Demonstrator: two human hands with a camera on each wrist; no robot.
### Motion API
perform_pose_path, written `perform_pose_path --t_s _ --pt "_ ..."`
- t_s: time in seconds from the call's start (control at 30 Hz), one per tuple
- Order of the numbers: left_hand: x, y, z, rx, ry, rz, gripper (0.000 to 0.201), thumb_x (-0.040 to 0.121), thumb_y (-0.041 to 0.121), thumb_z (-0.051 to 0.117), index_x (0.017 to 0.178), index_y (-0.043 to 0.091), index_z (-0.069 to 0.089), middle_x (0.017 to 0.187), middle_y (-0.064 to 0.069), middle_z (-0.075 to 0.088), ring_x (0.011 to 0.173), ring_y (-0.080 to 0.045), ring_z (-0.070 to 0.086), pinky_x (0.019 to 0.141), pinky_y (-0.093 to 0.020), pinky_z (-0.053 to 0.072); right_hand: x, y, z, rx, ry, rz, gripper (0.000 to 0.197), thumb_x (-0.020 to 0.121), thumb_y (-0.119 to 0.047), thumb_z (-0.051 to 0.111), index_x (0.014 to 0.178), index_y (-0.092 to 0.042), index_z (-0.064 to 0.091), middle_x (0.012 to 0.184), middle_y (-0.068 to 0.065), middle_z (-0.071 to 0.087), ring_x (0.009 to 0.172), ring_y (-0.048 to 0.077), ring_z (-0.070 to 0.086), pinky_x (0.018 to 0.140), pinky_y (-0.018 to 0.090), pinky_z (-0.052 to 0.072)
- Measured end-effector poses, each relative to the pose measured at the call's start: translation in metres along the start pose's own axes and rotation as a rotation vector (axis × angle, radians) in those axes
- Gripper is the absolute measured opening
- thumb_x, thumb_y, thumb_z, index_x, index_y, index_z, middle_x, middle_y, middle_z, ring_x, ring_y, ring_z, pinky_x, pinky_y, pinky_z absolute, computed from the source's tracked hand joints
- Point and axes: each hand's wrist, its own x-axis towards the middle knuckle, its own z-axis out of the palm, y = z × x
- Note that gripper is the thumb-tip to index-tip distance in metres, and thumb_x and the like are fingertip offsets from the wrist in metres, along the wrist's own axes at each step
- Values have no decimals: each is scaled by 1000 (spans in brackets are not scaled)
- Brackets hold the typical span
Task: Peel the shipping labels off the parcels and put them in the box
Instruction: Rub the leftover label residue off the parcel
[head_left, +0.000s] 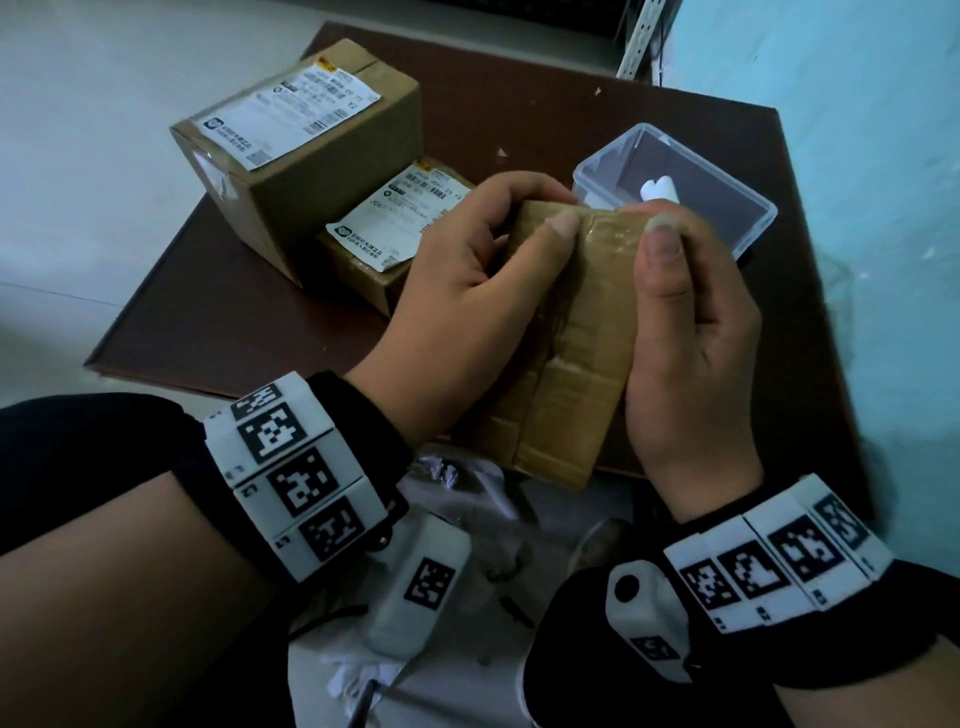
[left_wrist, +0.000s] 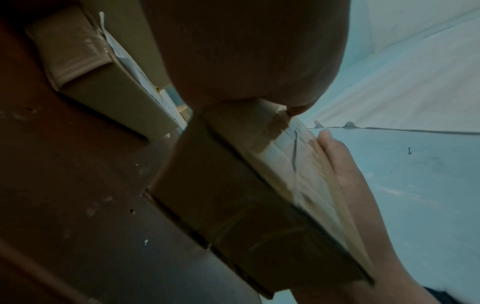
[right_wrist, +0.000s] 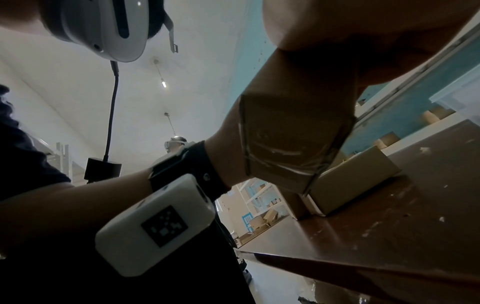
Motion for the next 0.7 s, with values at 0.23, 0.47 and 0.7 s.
perform_pose_path --t_s 0.23,0.47,0.7 --pt "0 -1 -1 75 10 18 24 105 14 52 120 6 68 110 -12 73 101 -30 69 89 -51 57 -1 1 1 13 4 -4 22 116 -21 40 115 -18 61 98 -5 65 90 6 64 83 30 55" --pt "0 -2 -2 132 -15 46 25 106 12 48 124 8 65 112 -10 73 100 -26 68 88 -45 57 -1 0 2 24 -5 3 24 116 -17 39 108 -24 60 94 -2 64 87 10 62 81 30 55" --pt "-1 -1 -1 158 -10 54 24 108 17 49 126 12 64 112 -2 72 101 -14 67 88 -31 56 0 -1 2 17 -21 2 26 117 -18 38 105 -29 59 89 -11 62 84 2 60 79 23 51"
